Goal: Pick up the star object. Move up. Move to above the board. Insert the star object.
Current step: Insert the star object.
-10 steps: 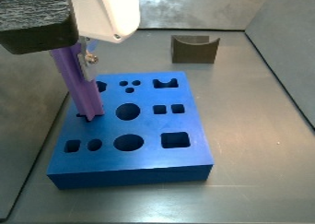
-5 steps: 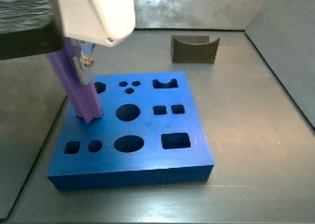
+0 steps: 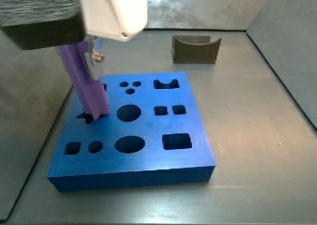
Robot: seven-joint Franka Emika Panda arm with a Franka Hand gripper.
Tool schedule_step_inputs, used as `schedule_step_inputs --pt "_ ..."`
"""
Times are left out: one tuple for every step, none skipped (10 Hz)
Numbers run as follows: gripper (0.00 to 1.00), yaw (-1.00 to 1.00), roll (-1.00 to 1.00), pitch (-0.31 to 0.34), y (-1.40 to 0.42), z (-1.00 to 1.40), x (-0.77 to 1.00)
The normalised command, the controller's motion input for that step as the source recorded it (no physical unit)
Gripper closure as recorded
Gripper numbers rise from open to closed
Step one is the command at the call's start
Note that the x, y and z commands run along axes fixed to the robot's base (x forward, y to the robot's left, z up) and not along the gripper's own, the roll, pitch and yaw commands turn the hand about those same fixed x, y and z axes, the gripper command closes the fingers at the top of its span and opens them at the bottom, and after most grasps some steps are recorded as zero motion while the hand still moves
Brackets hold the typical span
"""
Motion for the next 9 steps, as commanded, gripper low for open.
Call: schedule_step_inputs --pt "1.00 0.83 -0.01 -0.059 -0.02 -0.39 0.00" --pt "1.00 0.64 0.00 -0.054 -0.23 -0.27 -0.09" --pt "1.00 0.07 0.03 -0.003 -0.13 0.00 -0.02" --pt "1.00 0.00 0.01 0.000 0.00 -0.02 0.01" --pt "1.00 0.07 0.05 0.000 0.11 -0.27 -0.13" --pt "1.00 0.09 0.06 -0.050 0.19 -0.26 -0.41" --pt "1.00 0.00 0.00 0.000 0.02 0.00 0.00" --pt "1.00 0.00 -0.02 -0.003 0.00 -0.01 -0.06" --pt "1.00 -0.05 0.04 -0.027 -0.35 -0.18 -0.10"
